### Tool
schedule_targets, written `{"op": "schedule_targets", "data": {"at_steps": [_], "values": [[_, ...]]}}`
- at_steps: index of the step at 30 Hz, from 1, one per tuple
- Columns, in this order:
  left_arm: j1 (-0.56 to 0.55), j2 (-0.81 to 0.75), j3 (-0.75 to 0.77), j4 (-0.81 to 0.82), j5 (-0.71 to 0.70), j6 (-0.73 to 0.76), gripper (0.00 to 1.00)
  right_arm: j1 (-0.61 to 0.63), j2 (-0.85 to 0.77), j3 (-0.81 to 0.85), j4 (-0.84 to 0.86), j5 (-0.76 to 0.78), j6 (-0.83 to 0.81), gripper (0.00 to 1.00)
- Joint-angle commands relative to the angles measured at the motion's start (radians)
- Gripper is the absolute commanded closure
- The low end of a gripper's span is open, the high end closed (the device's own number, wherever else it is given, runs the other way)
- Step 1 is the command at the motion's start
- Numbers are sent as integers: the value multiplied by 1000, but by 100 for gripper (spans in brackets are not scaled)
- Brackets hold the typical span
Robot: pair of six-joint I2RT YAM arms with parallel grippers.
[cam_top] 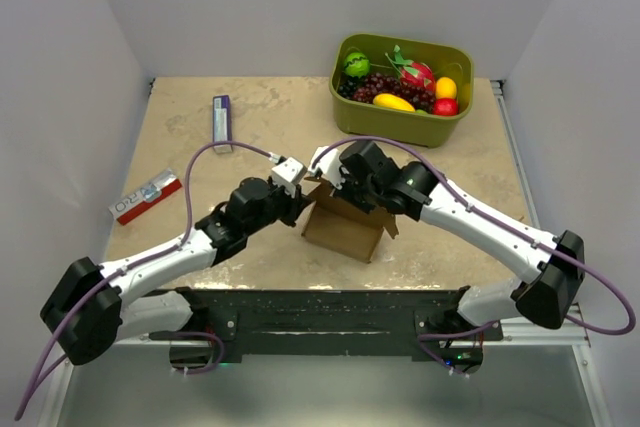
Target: Fold the paper box
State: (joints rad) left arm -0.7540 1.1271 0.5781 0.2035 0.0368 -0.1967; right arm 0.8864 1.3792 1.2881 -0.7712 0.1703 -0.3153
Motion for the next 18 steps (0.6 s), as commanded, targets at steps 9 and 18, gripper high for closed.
{"op": "schedule_targets", "data": {"at_steps": [9, 18], "values": [[-13, 49, -33, 135, -64, -201, 92, 13, -52, 4, 65, 51, 27, 100], [-24, 69, -40, 142, -147, -84, 100, 13, -100, -64, 118, 120, 200, 49]]}}
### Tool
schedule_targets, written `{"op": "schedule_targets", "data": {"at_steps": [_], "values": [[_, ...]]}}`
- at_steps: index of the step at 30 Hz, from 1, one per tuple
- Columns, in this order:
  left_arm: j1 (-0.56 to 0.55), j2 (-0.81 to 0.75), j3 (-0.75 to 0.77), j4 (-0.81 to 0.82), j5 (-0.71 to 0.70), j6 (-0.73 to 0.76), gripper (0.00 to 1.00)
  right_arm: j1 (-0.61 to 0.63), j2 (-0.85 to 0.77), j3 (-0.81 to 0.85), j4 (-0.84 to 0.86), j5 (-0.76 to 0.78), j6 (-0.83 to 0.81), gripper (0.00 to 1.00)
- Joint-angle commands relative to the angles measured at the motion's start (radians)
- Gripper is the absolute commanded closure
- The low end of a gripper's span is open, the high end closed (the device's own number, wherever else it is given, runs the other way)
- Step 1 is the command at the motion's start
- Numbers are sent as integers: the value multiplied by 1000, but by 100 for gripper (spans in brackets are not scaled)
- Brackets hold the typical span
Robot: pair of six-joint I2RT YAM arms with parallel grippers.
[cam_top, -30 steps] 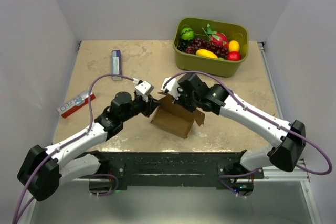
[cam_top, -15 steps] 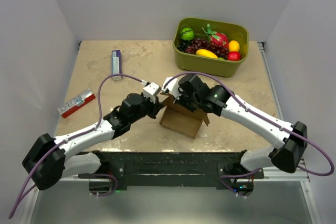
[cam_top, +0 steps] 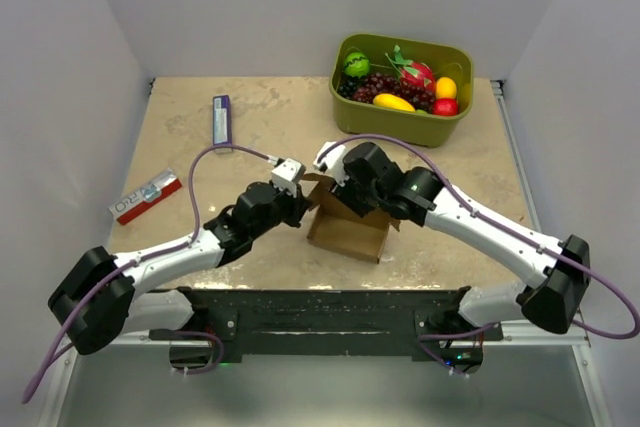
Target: Fold the paper box
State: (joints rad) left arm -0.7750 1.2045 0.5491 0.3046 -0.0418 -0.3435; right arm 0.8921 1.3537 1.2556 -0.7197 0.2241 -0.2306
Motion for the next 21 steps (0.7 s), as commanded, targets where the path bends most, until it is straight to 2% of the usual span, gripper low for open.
{"op": "schedule_targets", "data": {"at_steps": [1, 3, 8, 11, 14, 17, 21], "values": [[-3, -13, -17, 45, -61, 102, 100, 7, -108, -42, 75, 67, 138, 44], [-3, -22, -21, 54, -49, 139, 100, 7, -146, -91, 91, 98, 203, 27], [-3, -42, -17, 30, -70, 196, 100, 7, -263, -154, 91, 204, 365, 13], [-3, -49, -18, 28, -70, 213, 100, 2, -300, -203, 111, 257, 398, 6], [-3, -49, -14, 25, -50, 233, 100, -62, -307, -232, 144, 256, 404, 4], [-3, -48, -8, 13, -23, 245, 100, -157, -314, -263, 222, 167, 386, 4], [-1, -46, 14, -16, -7, 244, 100, -203, -303, -332, 331, 103, 350, 5]]}}
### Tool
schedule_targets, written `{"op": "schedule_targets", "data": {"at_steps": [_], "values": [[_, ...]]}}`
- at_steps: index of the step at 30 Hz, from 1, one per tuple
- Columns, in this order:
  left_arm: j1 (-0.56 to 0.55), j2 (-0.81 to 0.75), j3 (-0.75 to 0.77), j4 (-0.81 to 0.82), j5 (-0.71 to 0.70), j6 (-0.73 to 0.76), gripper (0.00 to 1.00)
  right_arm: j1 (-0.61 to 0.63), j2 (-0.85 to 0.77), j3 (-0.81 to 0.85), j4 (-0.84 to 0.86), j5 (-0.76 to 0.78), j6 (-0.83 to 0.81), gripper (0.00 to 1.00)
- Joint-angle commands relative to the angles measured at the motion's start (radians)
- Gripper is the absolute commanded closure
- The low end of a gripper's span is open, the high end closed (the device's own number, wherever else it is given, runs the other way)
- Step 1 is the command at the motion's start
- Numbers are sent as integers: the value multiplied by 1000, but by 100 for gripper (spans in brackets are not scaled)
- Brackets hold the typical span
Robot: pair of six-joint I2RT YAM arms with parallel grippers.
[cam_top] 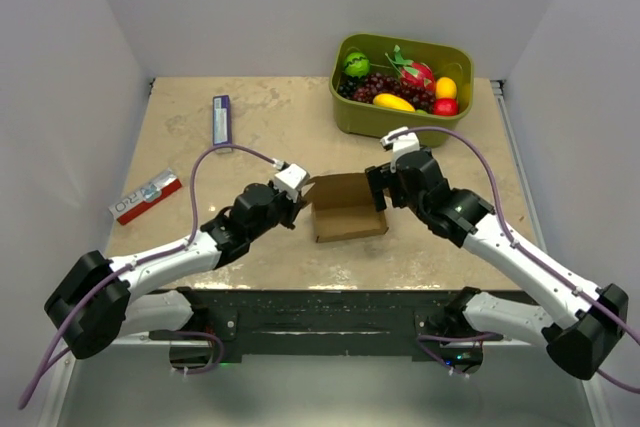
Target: Fold the paper box
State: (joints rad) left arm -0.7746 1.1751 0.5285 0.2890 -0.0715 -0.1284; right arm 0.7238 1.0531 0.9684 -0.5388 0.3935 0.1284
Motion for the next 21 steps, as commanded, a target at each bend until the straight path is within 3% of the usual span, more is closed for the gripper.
{"op": "schedule_targets", "data": {"at_steps": [1, 11, 21], "values": [[-2, -15, 37, -10, 22, 29, 100, -40, 5, -56, 180, -83, -16, 5], [0, -15, 74, -77, 39, 44, 100, -121, 110, -94, 253, -67, -154, 11], [15, 0, 90, -94, 52, 59, 100, -198, 165, -158, 379, -223, -191, 18]]}}
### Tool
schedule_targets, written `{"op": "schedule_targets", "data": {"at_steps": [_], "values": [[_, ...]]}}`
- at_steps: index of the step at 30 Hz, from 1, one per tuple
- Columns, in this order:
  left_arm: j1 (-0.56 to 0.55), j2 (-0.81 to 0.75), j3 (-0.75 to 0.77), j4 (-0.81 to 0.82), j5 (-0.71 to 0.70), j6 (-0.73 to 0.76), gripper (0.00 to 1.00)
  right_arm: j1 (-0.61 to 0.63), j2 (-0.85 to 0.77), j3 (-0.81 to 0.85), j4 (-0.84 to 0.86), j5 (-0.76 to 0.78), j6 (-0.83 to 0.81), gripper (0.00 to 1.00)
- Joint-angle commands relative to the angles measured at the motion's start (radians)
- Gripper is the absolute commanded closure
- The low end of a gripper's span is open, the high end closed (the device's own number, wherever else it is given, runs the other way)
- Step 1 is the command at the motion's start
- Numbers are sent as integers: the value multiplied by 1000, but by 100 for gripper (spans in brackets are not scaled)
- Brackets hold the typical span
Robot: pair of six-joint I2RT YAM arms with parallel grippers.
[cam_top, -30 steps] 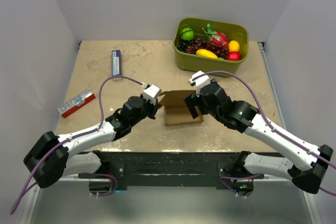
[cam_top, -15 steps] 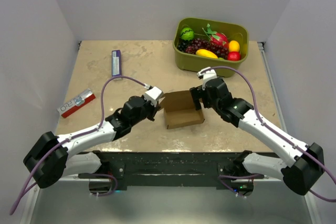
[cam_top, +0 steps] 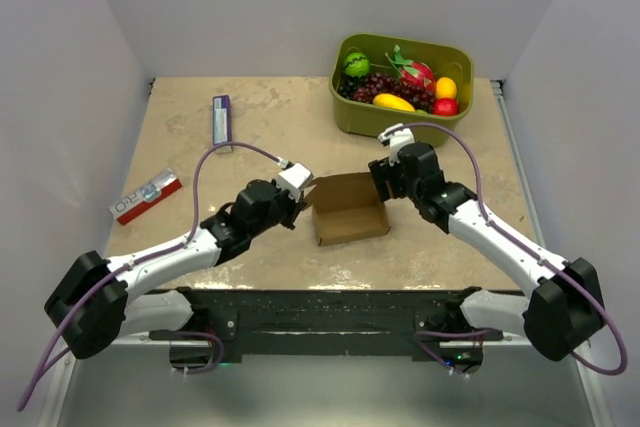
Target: Fold the paper box
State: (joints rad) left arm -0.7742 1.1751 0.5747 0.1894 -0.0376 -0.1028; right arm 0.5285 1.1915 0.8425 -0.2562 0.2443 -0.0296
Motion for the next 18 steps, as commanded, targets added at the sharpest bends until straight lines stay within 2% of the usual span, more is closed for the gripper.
{"op": "schedule_targets", "data": {"at_steps": [1, 12, 18], "values": [[18, 3, 45, 7, 21, 35, 100, -2, 28, -40, 113, -85, -36, 19], [42, 15, 56, 16, 62, 37, 100, -4, 88, -48, 144, -151, -47, 43], [42, 35, 82, 39, 64, 3, 100, -5, 102, -17, 91, -178, -20, 70]]}}
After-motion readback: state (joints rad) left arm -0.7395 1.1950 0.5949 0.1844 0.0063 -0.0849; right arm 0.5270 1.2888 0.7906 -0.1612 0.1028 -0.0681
